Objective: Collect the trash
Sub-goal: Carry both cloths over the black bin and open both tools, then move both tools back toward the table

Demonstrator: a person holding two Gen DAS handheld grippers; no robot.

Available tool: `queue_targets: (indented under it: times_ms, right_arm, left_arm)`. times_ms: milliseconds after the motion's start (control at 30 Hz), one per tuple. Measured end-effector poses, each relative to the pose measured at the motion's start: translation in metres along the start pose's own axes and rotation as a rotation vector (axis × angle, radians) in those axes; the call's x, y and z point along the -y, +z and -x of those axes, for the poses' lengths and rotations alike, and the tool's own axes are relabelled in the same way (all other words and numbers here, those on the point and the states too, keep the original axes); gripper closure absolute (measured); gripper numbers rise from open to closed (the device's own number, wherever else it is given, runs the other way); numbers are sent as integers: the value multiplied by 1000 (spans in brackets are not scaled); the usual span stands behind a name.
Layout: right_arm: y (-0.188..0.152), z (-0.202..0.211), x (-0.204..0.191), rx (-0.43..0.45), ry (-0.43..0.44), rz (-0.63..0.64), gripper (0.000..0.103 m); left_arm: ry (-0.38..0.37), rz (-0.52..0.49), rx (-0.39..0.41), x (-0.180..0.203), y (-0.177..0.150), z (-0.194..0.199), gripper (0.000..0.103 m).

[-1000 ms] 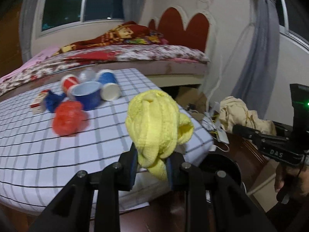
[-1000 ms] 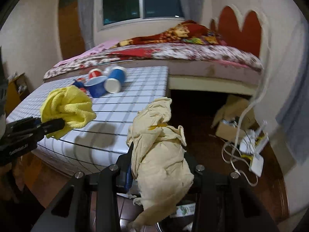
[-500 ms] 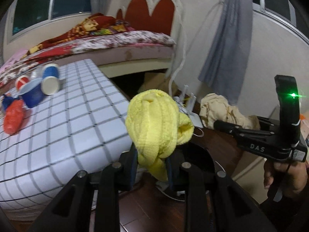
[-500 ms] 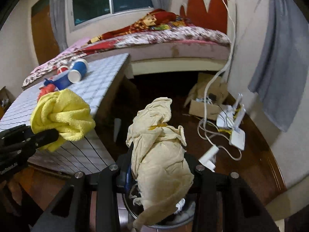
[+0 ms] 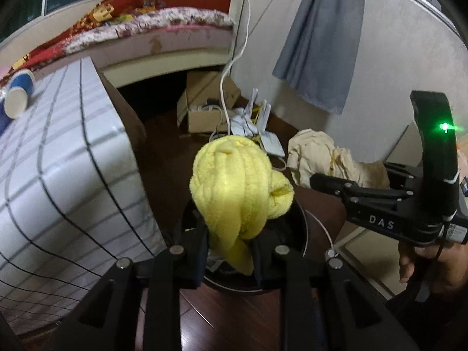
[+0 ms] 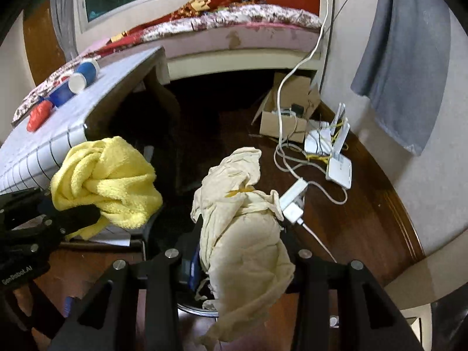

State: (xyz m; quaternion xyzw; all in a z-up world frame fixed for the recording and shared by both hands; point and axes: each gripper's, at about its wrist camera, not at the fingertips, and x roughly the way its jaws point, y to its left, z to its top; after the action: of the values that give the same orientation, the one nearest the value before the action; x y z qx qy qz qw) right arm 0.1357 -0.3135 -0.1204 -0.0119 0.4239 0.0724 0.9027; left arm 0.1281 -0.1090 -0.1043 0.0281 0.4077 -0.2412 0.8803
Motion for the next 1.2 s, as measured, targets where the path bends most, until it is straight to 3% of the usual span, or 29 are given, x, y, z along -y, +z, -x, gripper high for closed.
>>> queue_targets:
  times_ms: [233, 367, 400, 433, 467, 500, 600, 733, 1200]
  right_arm:
    - [-11, -34, 2, -82, 15, 15, 60]
    - [-14, -54, -1, -134, 34, 38, 60]
    - [-15, -61, -3, -152, 28, 49, 58]
    - [-17, -70, -4, -174, 4, 63, 42]
    - [-20, -74, -4, -179, -24, 72, 27]
    - [-23, -79, -2, -177, -57, 82, 1]
    - [-26, -86, 5, -219, -117, 74, 1]
    - [-26, -82, 3, -219, -137, 65, 1]
    - [-24, -75, -15, -196, -128, 100, 1]
  left_arm:
    - [-29, 47, -93, -10, -10, -39, 76]
    - [-57, 67, -139, -11, -14, -61, 68]
    - [-70, 72, -142, -10, -15, -63, 54]
    - [-81, 84, -156, -11, -16, -68, 30]
    - [-56, 87, -169, -10, -17, -72, 21]
    - [-21, 79, -167, -11, -19, -70, 12]
    - [57, 67, -172, -17, -24, -69, 1]
    - [140, 132, -174, -38, -37, -67, 1]
    - [188, 162, -148, -48, -42, -52, 1]
